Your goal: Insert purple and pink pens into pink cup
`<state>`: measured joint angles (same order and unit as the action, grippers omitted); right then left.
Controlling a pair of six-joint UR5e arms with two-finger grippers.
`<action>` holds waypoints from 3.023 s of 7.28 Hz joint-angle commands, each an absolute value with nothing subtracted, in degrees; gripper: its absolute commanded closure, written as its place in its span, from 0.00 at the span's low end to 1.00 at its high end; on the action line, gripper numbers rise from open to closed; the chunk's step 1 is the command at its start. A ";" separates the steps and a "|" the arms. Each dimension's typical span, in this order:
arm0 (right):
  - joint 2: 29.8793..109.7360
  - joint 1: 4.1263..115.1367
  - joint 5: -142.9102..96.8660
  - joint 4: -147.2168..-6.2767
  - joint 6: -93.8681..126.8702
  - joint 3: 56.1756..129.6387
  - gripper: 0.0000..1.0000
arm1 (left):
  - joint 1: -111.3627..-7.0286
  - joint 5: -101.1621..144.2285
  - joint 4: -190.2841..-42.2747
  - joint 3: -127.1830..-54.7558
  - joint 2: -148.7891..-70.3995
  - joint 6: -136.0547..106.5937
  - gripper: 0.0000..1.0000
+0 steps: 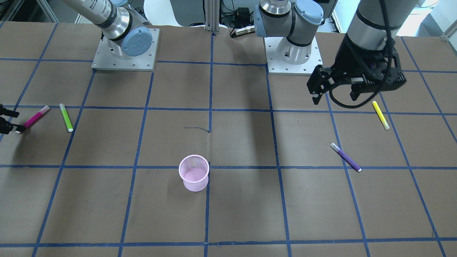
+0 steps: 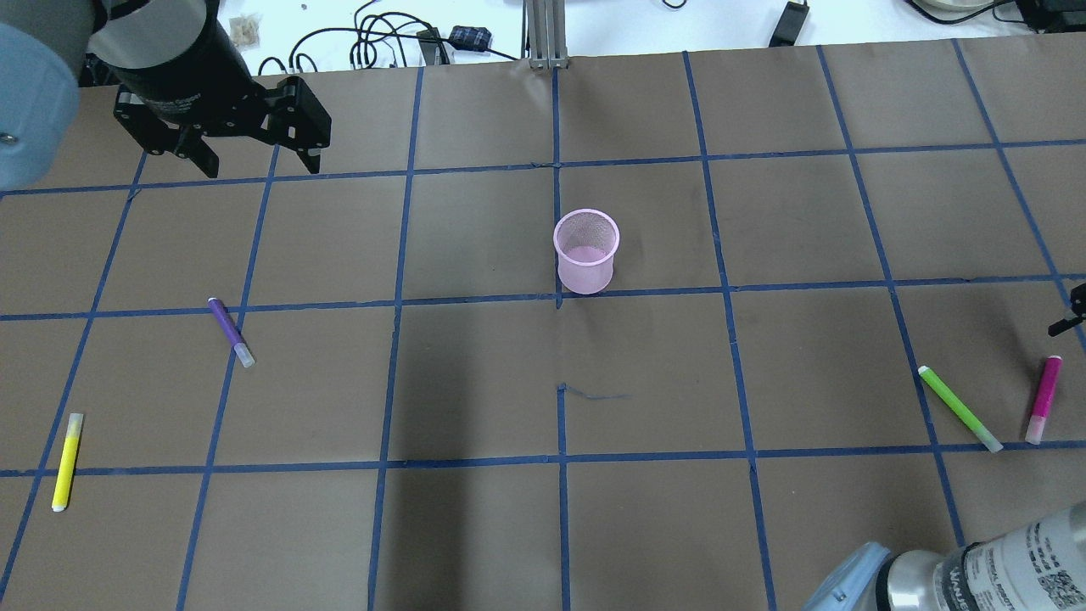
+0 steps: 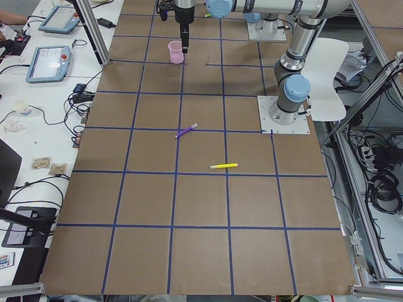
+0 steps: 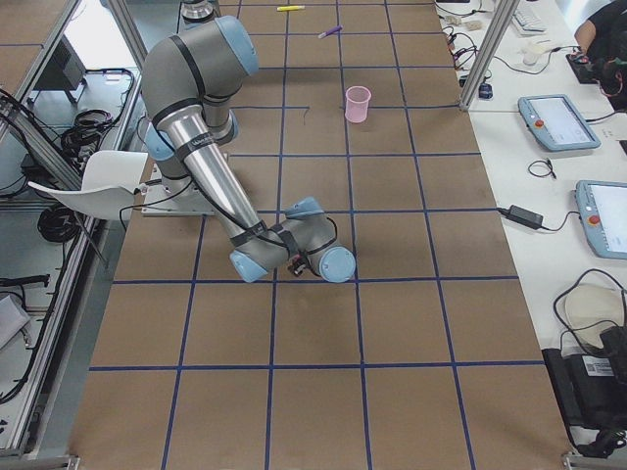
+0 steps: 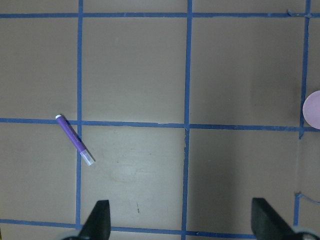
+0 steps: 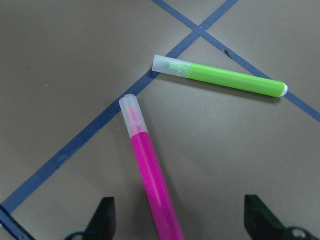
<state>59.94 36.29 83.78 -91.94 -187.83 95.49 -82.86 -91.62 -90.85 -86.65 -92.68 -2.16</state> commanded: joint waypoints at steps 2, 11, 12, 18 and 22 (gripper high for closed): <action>58.19 36.30 83.06 -92.63 -186.77 95.27 0.17 | -73.92 -85.08 -91.32 -87.45 -103.14 -2.37 0.00; 58.01 36.30 84.02 -93.78 -185.10 95.27 0.88 | -59.33 -81.15 -77.79 -91.94 -122.52 -18.10 0.03; 58.27 36.30 84.28 -93.52 -185.01 95.27 0.89 | -59.33 -81.04 -77.61 -92.28 -122.95 -17.93 0.11; 73.00 38.13 82.63 -85.55 -165.39 91.85 0.92 | -59.33 -82.09 -77.43 -91.76 -123.66 -16.53 0.63; 87.87 62.33 78.84 -80.68 -129.66 91.67 0.90 | -59.33 -83.23 -77.43 -91.76 -123.75 -15.65 1.00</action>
